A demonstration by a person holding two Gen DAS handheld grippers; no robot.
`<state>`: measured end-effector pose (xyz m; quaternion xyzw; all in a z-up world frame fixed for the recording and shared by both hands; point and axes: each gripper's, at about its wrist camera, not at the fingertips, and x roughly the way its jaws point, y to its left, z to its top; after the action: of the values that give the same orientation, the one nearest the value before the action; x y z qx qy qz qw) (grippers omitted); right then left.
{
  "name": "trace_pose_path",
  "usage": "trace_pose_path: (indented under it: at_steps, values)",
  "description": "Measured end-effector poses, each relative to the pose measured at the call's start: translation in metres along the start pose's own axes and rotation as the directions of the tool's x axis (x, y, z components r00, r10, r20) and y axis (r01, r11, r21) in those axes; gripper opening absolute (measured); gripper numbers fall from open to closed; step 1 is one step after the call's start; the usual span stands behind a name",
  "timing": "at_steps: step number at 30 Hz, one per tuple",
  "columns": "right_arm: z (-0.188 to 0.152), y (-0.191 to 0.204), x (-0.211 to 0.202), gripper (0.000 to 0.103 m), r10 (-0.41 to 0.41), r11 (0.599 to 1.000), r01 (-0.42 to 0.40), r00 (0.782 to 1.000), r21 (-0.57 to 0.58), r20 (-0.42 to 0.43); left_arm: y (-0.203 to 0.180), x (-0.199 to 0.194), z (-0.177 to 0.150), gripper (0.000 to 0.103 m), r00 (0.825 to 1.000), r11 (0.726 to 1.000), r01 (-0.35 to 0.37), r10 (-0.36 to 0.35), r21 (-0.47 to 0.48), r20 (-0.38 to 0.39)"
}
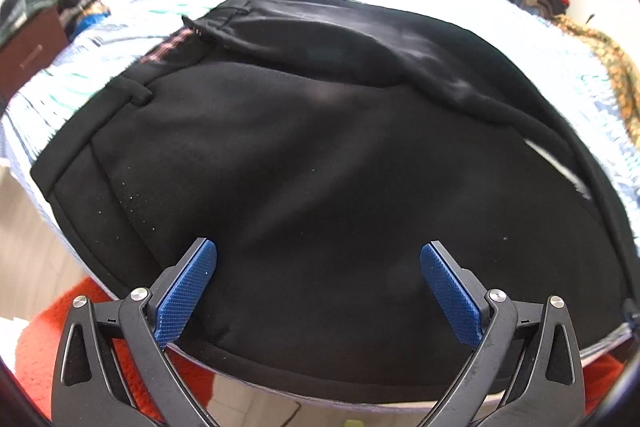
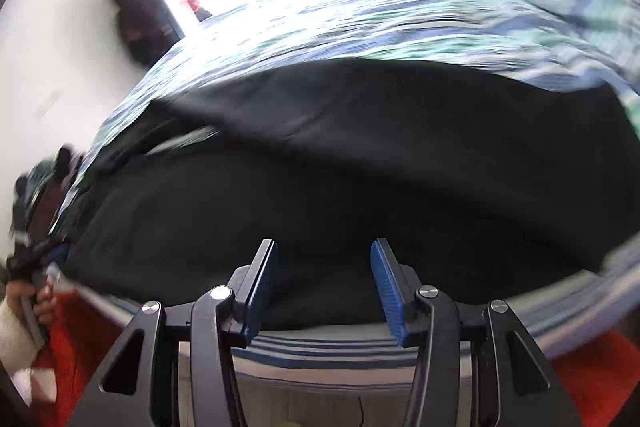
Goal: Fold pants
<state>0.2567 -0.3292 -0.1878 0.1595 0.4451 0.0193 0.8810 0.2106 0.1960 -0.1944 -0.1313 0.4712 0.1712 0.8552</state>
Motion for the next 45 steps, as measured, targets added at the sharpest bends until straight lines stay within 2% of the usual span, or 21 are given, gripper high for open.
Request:
trace_pose_path:
  at_steps: [1, 3, 6, 7, 9, 11, 14, 16, 18, 21, 23, 25, 28, 32, 33, 39, 41, 42, 43, 44, 45]
  values:
    - [0.000, -0.010, -0.003, 0.049, 0.004, 0.999, -0.004, 1.000, 0.050, 0.010, -0.007, 0.003, -0.001, 0.102, 0.999, 0.999, -0.035, 0.035, 0.027, 0.000]
    - [-0.001, -0.023, -0.009, 0.050, 0.082, 0.987, -0.086, 0.996, 0.134, 0.031, -0.018, 0.007, -0.013, 0.102, 0.996, 0.993, -0.092, 0.091, 0.078, 0.010]
    - [-0.001, -0.030, -0.012, 0.058, 0.273, 0.929, -0.285, 0.958, 0.235, 0.084, -0.023, 0.009, -0.015, 0.102, 0.995, 0.991, -0.101, 0.100, 0.083, 0.015]
    - [0.000, -0.031, -0.009, 0.060, 0.303, 0.911, -0.319, 0.948, 0.263, 0.098, -0.020, 0.007, -0.014, 0.102, 0.995, 0.992, -0.099, 0.098, 0.078, 0.015]
    - [0.007, -0.038, 0.001, 0.062, 0.296, 0.891, -0.315, 0.949, 0.327, 0.108, -0.015, 0.008, -0.010, 0.102, 0.995, 0.992, -0.099, 0.098, 0.077, 0.016]
    - [0.011, -0.055, 0.010, 0.062, 0.236, 0.864, -0.272, 0.962, 0.424, 0.136, -0.015, 0.008, -0.010, 0.102, 0.995, 0.991, -0.104, 0.103, 0.085, 0.018]
    - [0.012, -0.082, 0.016, 0.062, 0.210, 0.763, -0.293, 0.955, 0.577, 0.207, -0.017, 0.006, -0.011, 0.102, 0.995, 0.990, -0.103, 0.102, 0.100, 0.012]
    - [0.016, -0.089, 0.023, 0.048, 0.176, 0.747, -0.252, 0.967, 0.614, 0.183, -0.023, 0.000, -0.009, 0.102, 0.997, 0.989, -0.079, 0.082, 0.128, -0.015]
    - [0.024, -0.089, 0.024, 0.007, 0.123, 0.786, -0.182, 0.983, 0.591, 0.139, -0.037, -0.008, -0.004, 0.102, 0.999, 0.987, 0.023, -0.015, 0.159, -0.046]
    - [0.043, -0.088, 0.004, 0.005, 0.151, 0.828, -0.226, 0.971, 0.513, 0.183, -0.065, -0.024, 0.021, 0.102, 0.969, 0.958, 0.241, -0.229, 0.152, -0.094]
    - [0.058, -0.080, -0.019, 0.005, 0.191, 0.861, -0.274, 0.955, 0.429, 0.227, -0.078, -0.029, 0.050, 0.102, 0.929, 0.927, 0.366, -0.359, 0.084, -0.087]
    - [0.070, -0.069, -0.046, 0.005, 0.246, 0.883, -0.325, 0.935, 0.338, 0.257, -0.087, -0.019, 0.086, 0.102, 0.878, 0.882, 0.471, -0.471, -0.030, -0.082]
    - [0.083, -0.046, -0.077, 0.005, 0.317, 0.900, -0.379, 0.908, 0.216, 0.274, -0.096, 0.016, 0.130, 0.102, 0.817, 0.816, 0.547, -0.569, -0.189, -0.095]
    - [0.088, -0.023, -0.110, 0.005, 0.370, 0.909, -0.409, 0.882, 0.082, 0.292, -0.105, 0.062, 0.164, 0.102, 0.792, 0.792, 0.532, -0.591, -0.300, -0.156]
    - [0.086, -0.020, -0.118, 0.005, 0.377, 0.910, -0.410, 0.878, 0.057, 0.296, -0.105, 0.069, 0.169, 0.102, 0.791, 0.791, 0.522, -0.589, -0.319, -0.166]
    - [0.053, -0.011, -0.164, 0.005, 0.440, 0.893, -0.447, 0.850, -0.044, 0.291, -0.103, 0.083, 0.185, 0.101, 0.810, 0.811, 0.490, -0.559, -0.320, -0.175]
    - [0.046, -0.014, -0.172, 0.005, 0.471, 0.879, -0.472, 0.838, -0.069, 0.276, -0.103, 0.083, 0.191, 0.095, 0.811, 0.815, 0.497, -0.558, -0.298, -0.174]
    - [0.040, -0.014, -0.180, 0.005, 0.485, 0.873, -0.481, 0.833, -0.083, 0.265, -0.102, 0.082, 0.192, 0.082, 0.812, 0.818, 0.499, -0.556, -0.284, -0.174]
    - [0.035, -0.015, -0.185, 0.005, 0.498, 0.866, -0.490, 0.829, -0.096, 0.254, -0.104, 0.082, 0.193, 0.064, 0.810, 0.819, 0.505, -0.558, -0.271, -0.179]
    - [0.032, -0.018, -0.186, 0.005, 0.508, 0.860, -0.500, 0.825, -0.102, 0.245, -0.103, 0.085, 0.193, 0.053, 0.801, 0.816, 0.515, -0.567, -0.262, -0.191]
    - [0.030, -0.022, -0.186, 0.005, 0.518, 0.854, -0.510, 0.821, -0.098, 0.241, -0.102, 0.088, 0.193, 0.028, 0.801, 0.821, 0.512, -0.562, -0.251, -0.207]
